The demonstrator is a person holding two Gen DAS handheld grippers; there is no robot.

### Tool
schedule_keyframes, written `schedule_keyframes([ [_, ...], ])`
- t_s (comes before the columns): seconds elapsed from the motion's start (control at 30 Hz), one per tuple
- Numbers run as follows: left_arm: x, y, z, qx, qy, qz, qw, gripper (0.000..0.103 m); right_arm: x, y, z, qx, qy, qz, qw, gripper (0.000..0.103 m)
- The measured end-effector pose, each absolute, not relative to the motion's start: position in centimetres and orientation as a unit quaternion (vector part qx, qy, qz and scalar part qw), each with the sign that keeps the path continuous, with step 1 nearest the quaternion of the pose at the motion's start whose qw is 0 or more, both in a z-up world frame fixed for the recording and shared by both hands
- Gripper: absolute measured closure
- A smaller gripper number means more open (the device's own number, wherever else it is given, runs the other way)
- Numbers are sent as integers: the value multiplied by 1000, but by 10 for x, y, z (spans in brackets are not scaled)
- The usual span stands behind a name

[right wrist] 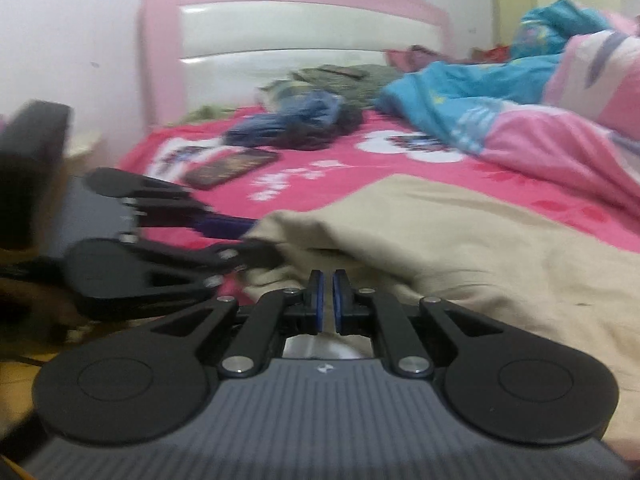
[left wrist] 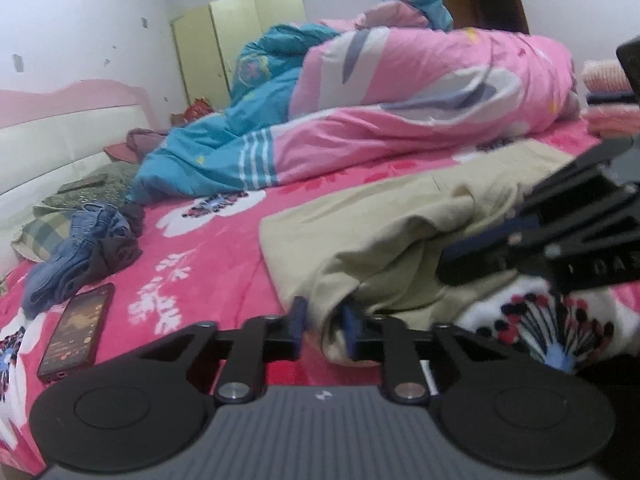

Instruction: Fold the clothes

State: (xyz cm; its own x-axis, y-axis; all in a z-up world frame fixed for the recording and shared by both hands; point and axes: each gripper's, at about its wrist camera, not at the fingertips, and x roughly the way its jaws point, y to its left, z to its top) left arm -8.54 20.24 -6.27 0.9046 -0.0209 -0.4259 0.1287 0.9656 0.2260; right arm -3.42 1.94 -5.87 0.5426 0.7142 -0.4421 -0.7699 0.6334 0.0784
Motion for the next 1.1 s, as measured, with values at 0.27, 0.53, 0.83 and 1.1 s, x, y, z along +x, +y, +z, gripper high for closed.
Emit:
schedule_keyframes([
  [0.27, -94, 200, -63, 124, 201, -33, 971, 95, 0, 54, -70, -47, 247, 388, 887, 100],
  [0.53, -101, 236, -60, -9, 215, -56, 975, 93, -16, 42, -66, -67, 235, 390, 888, 99],
  [0.83, -105, 249, -59, -55, 211, -74, 973, 96, -26, 87, -74, -197, 187, 381, 884, 101],
  [1.1, -106, 248, -68, -36, 235, -83, 968, 79, -16, 78, -77, -147, 207, 369, 894, 101],
])
